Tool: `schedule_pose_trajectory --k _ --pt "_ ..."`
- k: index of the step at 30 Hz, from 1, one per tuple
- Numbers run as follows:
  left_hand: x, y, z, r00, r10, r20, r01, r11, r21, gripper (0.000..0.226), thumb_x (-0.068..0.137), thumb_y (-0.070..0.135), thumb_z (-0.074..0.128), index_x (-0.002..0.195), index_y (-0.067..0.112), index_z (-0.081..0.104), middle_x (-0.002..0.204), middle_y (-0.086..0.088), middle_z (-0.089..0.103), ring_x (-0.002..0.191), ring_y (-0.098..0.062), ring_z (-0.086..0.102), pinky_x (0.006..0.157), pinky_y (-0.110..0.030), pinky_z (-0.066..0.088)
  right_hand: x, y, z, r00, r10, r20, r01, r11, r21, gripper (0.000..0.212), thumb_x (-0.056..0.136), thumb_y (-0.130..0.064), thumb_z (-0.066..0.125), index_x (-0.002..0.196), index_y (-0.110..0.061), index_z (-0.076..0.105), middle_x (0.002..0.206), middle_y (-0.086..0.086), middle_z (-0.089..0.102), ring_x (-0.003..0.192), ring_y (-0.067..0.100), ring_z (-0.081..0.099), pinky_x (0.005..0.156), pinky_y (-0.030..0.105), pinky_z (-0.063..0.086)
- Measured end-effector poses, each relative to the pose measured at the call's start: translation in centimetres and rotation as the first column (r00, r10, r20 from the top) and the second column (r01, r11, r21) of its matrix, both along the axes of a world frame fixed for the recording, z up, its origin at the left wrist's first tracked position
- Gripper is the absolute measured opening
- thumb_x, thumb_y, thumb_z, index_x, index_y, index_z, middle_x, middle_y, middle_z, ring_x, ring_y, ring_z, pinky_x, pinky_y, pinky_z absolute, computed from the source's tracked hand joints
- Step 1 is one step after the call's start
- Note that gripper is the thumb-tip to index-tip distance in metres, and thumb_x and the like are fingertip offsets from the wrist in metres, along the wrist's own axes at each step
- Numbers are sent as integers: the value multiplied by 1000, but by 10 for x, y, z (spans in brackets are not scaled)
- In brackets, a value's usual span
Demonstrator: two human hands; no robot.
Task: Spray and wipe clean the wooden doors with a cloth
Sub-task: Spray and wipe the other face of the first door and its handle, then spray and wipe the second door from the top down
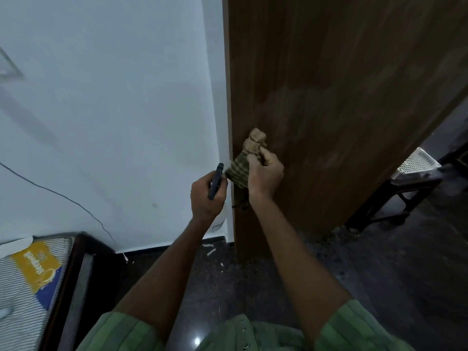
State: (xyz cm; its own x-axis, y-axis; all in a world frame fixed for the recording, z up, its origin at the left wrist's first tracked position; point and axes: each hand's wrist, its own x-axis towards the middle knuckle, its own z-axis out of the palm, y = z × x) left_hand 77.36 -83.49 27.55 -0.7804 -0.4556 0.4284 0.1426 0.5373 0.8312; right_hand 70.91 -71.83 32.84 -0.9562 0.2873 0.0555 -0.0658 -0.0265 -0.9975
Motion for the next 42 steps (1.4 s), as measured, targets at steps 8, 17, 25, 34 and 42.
schedule_pose_trajectory --k 8,17,25,34,42 --pt "13 19 -24 999 -12 45 6 989 149 33 98 27 60 74 6 67 61 -7 63 52 -28 59 51 -45 48 -12 45 -49 947 279 157 -275 455 847 36 95 -17 51 131 -15 57 125 8 64 119 29 56 101 47 42" --pt "30 43 -29 998 -52 46 43 982 183 27 101 24 62 79 9 69 63 -4 62 52 -27 60 48 -42 51 -6 52 -27 929 251 272 -360 442 821 27 99 -24 45 121 -15 59 119 11 66 111 33 60 97 49 46" --pt "68 83 -34 1000 5 -7 -4 987 163 9 102 25 64 101 21 71 82 1 67 70 -18 63 61 -33 52 64 104 -53 986 108 126 -164 508 846 30 95 -24 51 123 -17 59 120 3 63 117 24 53 98 49 37" --pt "128 182 -31 982 -182 47 171 968 185 27 100 29 63 76 17 63 64 -5 60 57 -26 58 52 -49 49 149 198 -53 992 -14 122 -88 612 786 32 89 -14 51 118 -20 62 120 -2 61 118 21 51 99 50 39" --pt "186 269 -21 938 -343 57 315 909 274 36 95 28 63 66 7 58 57 -15 58 52 -40 56 46 -50 46 220 275 -47 936 -316 157 133 727 673 40 86 2 52 119 -18 64 126 -1 61 123 26 51 103 50 44"
